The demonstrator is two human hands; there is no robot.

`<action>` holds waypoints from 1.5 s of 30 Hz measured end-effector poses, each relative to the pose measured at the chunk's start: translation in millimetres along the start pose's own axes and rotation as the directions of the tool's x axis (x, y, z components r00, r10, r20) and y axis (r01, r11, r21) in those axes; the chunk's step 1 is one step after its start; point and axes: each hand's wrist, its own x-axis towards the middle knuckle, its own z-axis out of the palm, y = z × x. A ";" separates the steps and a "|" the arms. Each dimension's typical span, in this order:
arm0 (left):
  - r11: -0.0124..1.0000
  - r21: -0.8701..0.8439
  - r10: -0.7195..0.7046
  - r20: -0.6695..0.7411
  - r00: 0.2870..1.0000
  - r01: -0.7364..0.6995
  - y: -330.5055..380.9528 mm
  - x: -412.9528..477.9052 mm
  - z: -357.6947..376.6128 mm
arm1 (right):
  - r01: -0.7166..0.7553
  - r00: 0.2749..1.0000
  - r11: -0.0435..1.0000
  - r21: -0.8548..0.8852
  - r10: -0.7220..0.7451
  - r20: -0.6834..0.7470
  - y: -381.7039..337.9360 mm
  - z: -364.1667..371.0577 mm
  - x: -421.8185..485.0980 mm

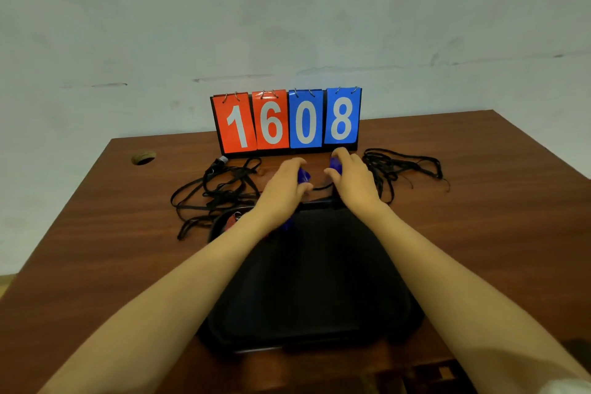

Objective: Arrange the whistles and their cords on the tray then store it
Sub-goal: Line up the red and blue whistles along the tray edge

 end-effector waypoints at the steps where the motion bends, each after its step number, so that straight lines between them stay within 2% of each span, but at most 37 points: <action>1: 1.000 -0.004 -0.020 0.028 0.999 0.021 2.7 -8.3 4.0 | -0.006 1.000 1.000 0.009 0.006 0.010 1.3 -1.9 -7.7; 8: 0.992 0.107 -0.085 0.147 0.986 0.069 -1.5 -40.7 24.7 | -0.068 0.994 0.997 -0.044 0.071 0.082 5.6 0.0 -51.3; 14: 0.958 0.287 -0.077 0.171 0.982 0.025 -13.8 -42.7 33.2 | -0.049 0.990 0.996 -0.077 0.058 0.127 9.9 7.3 -69.1; 18: 0.947 0.320 -0.056 0.227 0.972 -0.020 -20.2 -45.0 36.8 | -0.024 0.981 0.999 -0.030 0.029 0.190 10.3 12.4 -71.5; 21: 0.942 0.334 -0.016 0.175 0.984 -0.044 -26.5 -48.8 35.4 | -0.046 0.985 0.998 0.046 0.037 0.170 10.0 11.2 -70.3; 25: 0.874 0.483 0.054 0.013 0.998 -0.053 -32.2 -56.2 29.8 | -0.068 0.989 0.994 0.089 0.055 0.140 10.4 7.7 -68.8; 31: 0.855 0.515 0.015 0.072 0.997 -0.051 -29.6 -54.6 32.2 | -0.045 0.983 0.997 0.063 0.033 0.178 12.6 7.9 -74.3; 45: 0.857 0.515 -0.012 0.070 0.997 -0.026 -28.0 -56.2 37.5 | -0.048 0.976 0.999 0.006 0.046 0.211 11.7 20.4 -65.0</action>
